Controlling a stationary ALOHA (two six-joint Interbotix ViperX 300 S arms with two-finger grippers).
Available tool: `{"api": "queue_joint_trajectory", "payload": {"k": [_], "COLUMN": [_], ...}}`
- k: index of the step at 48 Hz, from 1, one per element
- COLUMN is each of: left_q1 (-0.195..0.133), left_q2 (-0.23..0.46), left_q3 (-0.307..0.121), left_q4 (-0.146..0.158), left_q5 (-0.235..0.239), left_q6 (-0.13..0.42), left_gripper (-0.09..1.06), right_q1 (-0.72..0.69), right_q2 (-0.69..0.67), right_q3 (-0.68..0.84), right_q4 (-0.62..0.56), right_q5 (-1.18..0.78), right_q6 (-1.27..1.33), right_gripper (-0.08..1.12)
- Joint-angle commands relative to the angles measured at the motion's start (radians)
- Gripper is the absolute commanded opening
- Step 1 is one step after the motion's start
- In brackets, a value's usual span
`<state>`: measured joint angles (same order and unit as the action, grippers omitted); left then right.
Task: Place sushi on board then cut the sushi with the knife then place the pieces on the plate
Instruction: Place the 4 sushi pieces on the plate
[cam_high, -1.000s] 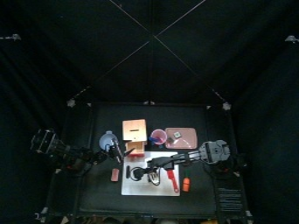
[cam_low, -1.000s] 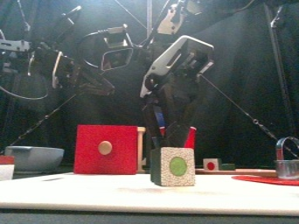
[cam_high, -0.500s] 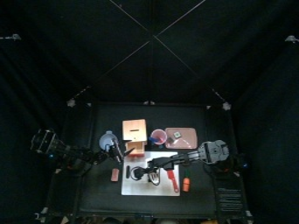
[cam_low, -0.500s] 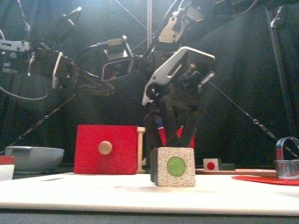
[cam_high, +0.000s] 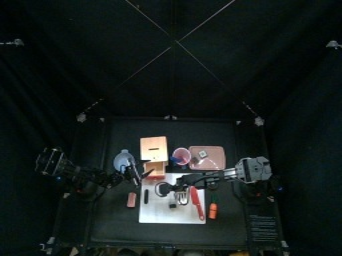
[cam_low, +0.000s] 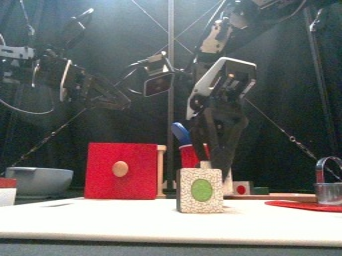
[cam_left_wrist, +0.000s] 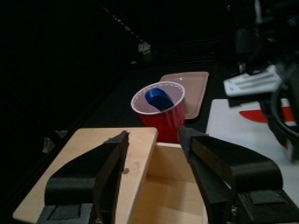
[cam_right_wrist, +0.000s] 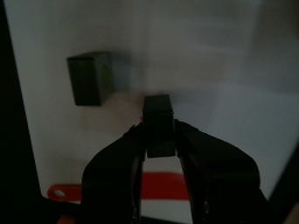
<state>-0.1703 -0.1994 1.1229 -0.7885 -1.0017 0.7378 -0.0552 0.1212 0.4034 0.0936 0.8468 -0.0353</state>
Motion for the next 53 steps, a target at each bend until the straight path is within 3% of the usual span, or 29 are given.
{"api": "queue_joint_trajectory", "payload": {"k": [1, 9, 18, 30, 36, 47, 53], "left_q1": [0.000, 0.000, -0.002, -0.003, -0.003, -0.003, -0.003], "left_q2": [-0.003, -0.002, 0.000, 0.000, 0.002, 0.002, 0.000], "left_q3": [-0.012, -0.026, -0.031, -0.023, -0.021, -0.015, -0.015], "left_q4": [0.005, 0.014, 0.046, 0.052, 0.052, 0.052, 0.052], "left_q5": [-0.003, -0.006, -0.006, -0.006, -0.006, -0.006, -0.006], "left_q6": [-0.002, 0.008, 0.005, 0.005, 0.005, 0.002, 0.000], "left_gripper": [0.86, 0.86, 0.86, 0.86, 0.86, 0.86, 0.86], "right_q1": [-0.054, -0.127, -0.351, -0.606, -0.615, -0.555, -0.522], "right_q2": [-0.146, -0.310, -0.456, -0.456, -0.423, -0.344, -0.353], "right_q3": [0.133, 0.314, 0.482, 0.561, 0.557, 0.508, 0.479], "right_q4": [-0.066, -0.114, -0.189, -0.224, -0.222, -0.181, -0.172], "right_q5": [-0.017, -0.060, -0.124, -0.350, -0.407, -0.364, -0.310], "right_q6": [0.114, 0.282, 0.434, 0.584, 0.598, 0.586, 0.597], "right_gripper": [0.57, 0.57, 0.57, 0.59, 0.65, 0.90, 0.92]}}
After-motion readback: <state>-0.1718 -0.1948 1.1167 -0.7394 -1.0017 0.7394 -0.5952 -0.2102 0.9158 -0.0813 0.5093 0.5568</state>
